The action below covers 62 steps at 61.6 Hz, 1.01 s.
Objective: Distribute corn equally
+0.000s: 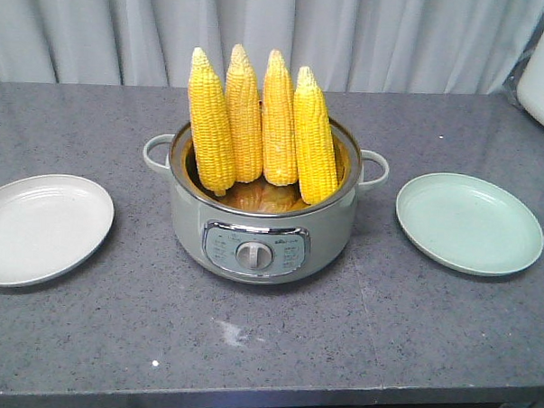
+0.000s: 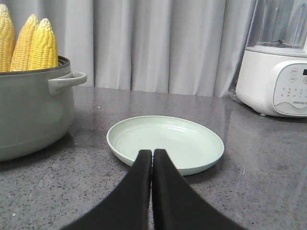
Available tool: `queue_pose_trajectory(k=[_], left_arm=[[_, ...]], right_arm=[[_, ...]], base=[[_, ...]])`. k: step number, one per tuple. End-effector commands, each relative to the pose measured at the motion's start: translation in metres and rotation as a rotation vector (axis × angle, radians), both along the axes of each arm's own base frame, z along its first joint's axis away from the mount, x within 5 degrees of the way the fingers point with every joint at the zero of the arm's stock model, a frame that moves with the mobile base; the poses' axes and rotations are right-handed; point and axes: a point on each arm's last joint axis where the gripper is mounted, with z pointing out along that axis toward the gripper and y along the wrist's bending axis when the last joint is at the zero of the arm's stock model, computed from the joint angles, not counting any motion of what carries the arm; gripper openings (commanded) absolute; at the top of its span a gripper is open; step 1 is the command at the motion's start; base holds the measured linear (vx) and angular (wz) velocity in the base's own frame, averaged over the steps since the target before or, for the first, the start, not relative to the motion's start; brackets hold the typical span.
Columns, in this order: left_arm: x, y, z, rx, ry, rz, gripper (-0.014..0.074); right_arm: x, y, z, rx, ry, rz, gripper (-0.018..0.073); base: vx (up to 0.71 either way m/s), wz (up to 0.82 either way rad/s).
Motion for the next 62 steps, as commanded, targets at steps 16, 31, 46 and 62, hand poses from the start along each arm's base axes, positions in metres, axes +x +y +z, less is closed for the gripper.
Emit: queue_pose_trajectory(k=[16,31,46,62], left_arm=[[-0.0017,-0.0002,0.0066,-0.016,-0.09,-0.004,-0.0007],[-0.0017,-0.0002,0.0066,-0.016,-0.09,-0.004,-0.0007],[-0.0017,-0.0002,0.0066,-0.016,-0.09,-0.004,-0.0007],[-0.0017,-0.0002,0.0066,-0.016,-0.09,-0.004,-0.0007]], right_arm=[[-0.0003,0.0001,0.0043,-0.01,-0.07,-0.001,-0.0004],[-0.0003,0.0001,0.0043,-0.01,-0.07,-0.001,-0.0004],[-0.0003,0.0001,0.0043,-0.01,-0.07,-0.001,-0.0004],[-0.0003,0.0001,0.0043,-0.01,-0.07,-0.001,-0.0004]], base=[[0.01,0.0],[0.0,0.0],[0.0,0.0],[0.0,0.0]])
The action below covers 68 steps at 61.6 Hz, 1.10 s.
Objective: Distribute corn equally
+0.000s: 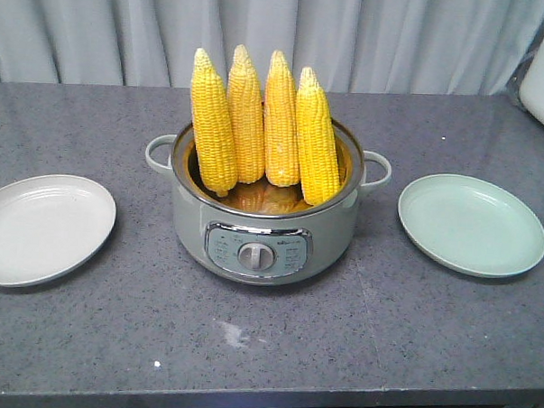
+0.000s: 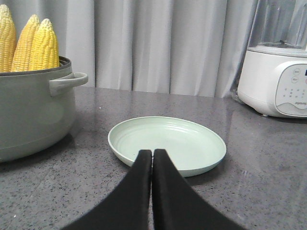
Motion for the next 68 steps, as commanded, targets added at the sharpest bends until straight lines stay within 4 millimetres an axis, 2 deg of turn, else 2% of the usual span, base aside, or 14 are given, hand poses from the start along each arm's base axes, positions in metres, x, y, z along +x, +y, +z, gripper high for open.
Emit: queue_pose_trajectory(k=[1,68], left_arm=[[-0.0017,-0.0002,0.0066,-0.016,-0.09,-0.004,-0.0007],[-0.0017,-0.0002,0.0066,-0.016,-0.09,-0.004,-0.0007]], right_arm=[[-0.0003,0.0001,0.0043,-0.01,-0.07,-0.001,-0.0004],[-0.0003,0.0001,0.0043,-0.01,-0.07,-0.001,-0.0004]], base=[[0.0,0.01],[0.0,0.01]])
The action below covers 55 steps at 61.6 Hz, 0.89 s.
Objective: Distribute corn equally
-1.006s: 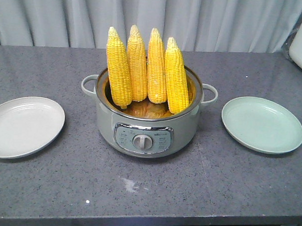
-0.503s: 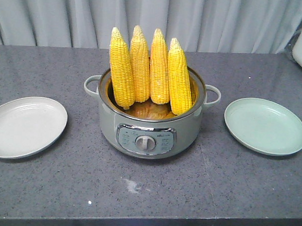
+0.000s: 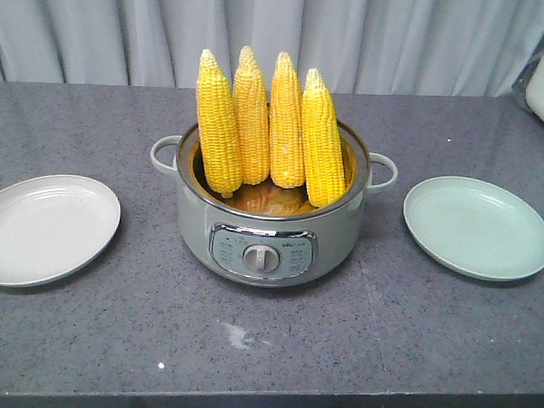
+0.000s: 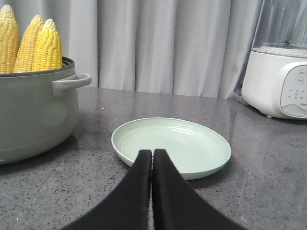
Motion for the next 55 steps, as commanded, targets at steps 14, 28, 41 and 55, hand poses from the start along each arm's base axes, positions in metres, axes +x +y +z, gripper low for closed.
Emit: queue_pose_trajectory(k=[14,28,41,55], left_arm=[[-0.0017,-0.0002,0.0066,-0.016,-0.09,-0.004,-0.0007],[-0.0017,-0.0002,0.0066,-0.016,-0.09,-0.004,-0.0007],[-0.0017,-0.0002,0.0066,-0.016,-0.09,-0.004,-0.0007],[-0.0017,-0.0002,0.0066,-0.015,-0.09,-0.004,-0.0007]], right_arm=[[-0.0003,0.0001,0.0043,-0.01,-0.07,-0.001,-0.0004],[-0.0003,0.0001,0.0043,-0.01,-0.07,-0.001,-0.0004],[-0.0003,0.0001,0.0043,-0.01,-0.07,-0.001,-0.0004],[-0.0003,0.0001,0.0043,-0.009,-0.07,-0.001,-0.0004]], base=[[0.0,0.0],[0.0,0.0],[0.0,0.0],[0.0,0.0]])
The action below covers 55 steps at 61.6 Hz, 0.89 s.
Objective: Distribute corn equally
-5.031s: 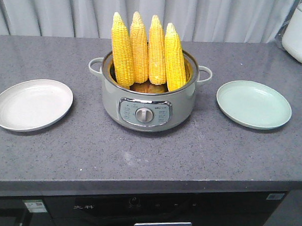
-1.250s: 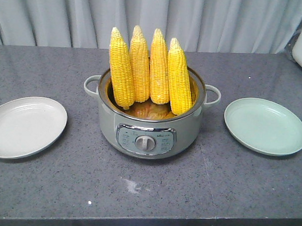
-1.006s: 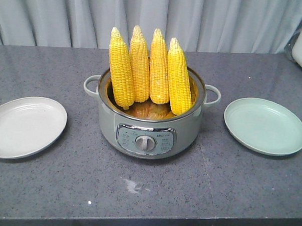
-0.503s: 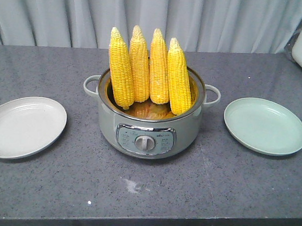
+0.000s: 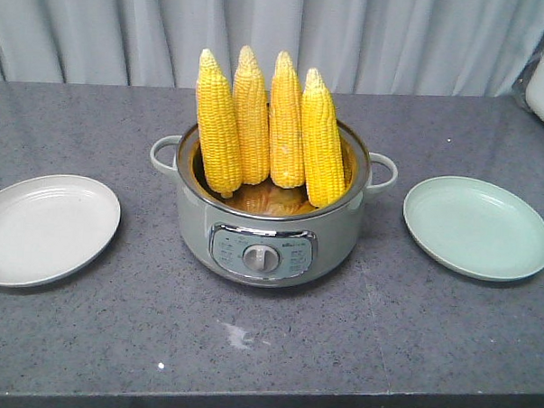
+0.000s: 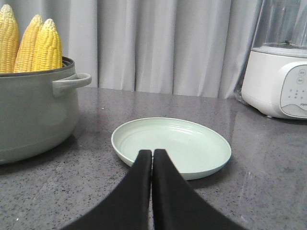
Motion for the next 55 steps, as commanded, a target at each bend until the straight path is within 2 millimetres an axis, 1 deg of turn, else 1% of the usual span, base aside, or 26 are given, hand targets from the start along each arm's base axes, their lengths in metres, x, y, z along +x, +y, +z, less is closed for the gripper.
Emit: queue_pose_trajectory(k=[1,4,7,9,12,15,16,20,23,26,29,33,40,42,46,52,55], left_arm=[[-0.0017,-0.0002,0.0066,-0.015,-0.09,-0.004,-0.0007],[-0.0017,-0.0002,0.0069,-0.016,-0.094,-0.004,-0.0007],[-0.0018,-0.0002,0.0073,-0.03,-0.095,-0.005,-0.0007],[-0.0018,-0.0001,0.0075,-0.053,-0.096,-0.006,-0.0007],[-0.0019,0.0,0.008,-0.115,-0.101,-0.009,-0.0007],[-0.002,0.0004,0.009,-0.225,-0.11,-0.015,-0.0007],[-0.002,0.0005,0.0093,-0.257,-0.113,-0.017,-0.0007],[-0.0022,0.0014,0.0103,-0.46,-0.12,-0.028,-0.0007],[-0.0022,0.002,0.0103,-0.623,-0.117,-0.037,-0.0007],[-0.0022,0.0024,0.0101,-0.743,-0.114,-0.044,-0.0007],[-0.0021,0.0027,0.0099,-0.83,-0.111,-0.048,-0.0007],[-0.0021,0.0029,0.0098,-0.873,-0.11,-0.05,-0.0007],[-0.0023,0.0037,0.0112,-0.911,-0.124,-0.05,-0.0007],[-0.0026,0.0041,0.0127,-0.944,-0.131,-0.053,-0.0007],[-0.003,0.0047,0.0146,-1.104,-0.133,-0.065,-0.0007],[-0.003,0.0063,0.0142,-1.437,-0.129,-0.083,-0.0007],[-0.003,0.0068,0.014,-1.516,-0.129,-0.086,-0.0007]], right_arm=[[-0.0003,0.0001,0.0043,-0.009,-0.07,-0.001,-0.0004],[-0.0003,0.0001,0.0044,0.007,-0.07,0.0,-0.0004],[-0.0004,0.0,0.005,0.072,-0.074,0.003,-0.0004],[-0.0005,-0.0001,0.0059,0.152,-0.08,0.006,-0.0004],[-0.0006,-0.0005,0.0074,0.33,-0.089,0.014,-0.0004],[-0.0007,-0.0012,0.0081,0.524,-0.088,0.022,-0.0004],[-0.0007,-0.0015,0.0082,0.612,-0.085,0.025,-0.0004],[-0.0006,-0.0023,0.0079,0.892,-0.071,0.035,-0.0004],[-0.0006,-0.0027,0.0077,1.041,-0.063,0.04,-0.0004],[-0.0005,-0.0031,0.0074,1.156,-0.057,0.043,-0.0004],[-0.0005,-0.0034,0.0072,1.219,-0.054,0.043,-0.0004],[-0.0005,-0.0036,0.007,1.266,-0.051,0.043,-0.0004],[-0.0005,-0.0036,0.0069,1.276,-0.05,0.044,-0.0004],[-0.0005,-0.0036,0.0069,1.273,-0.05,0.043,-0.0004],[-0.0005,-0.0038,0.0072,1.276,-0.054,0.043,-0.0004],[-0.0007,-0.0044,0.0089,1.315,-0.063,0.047,-0.0004],[-0.0009,-0.0044,0.01,1.327,-0.065,0.049,-0.0004]], base=[[0.0,0.0],[0.0,0.0],[0.0,0.0],[0.0,0.0],[0.0,0.0],[0.0,0.0],[0.0,0.0],[0.0,0.0],[0.0,0.0],[0.0,0.0],[0.0,0.0],[0.0,0.0],[0.0,0.0],[0.0,0.0],[0.0,0.0],[0.0,0.0],[0.0,0.0]])
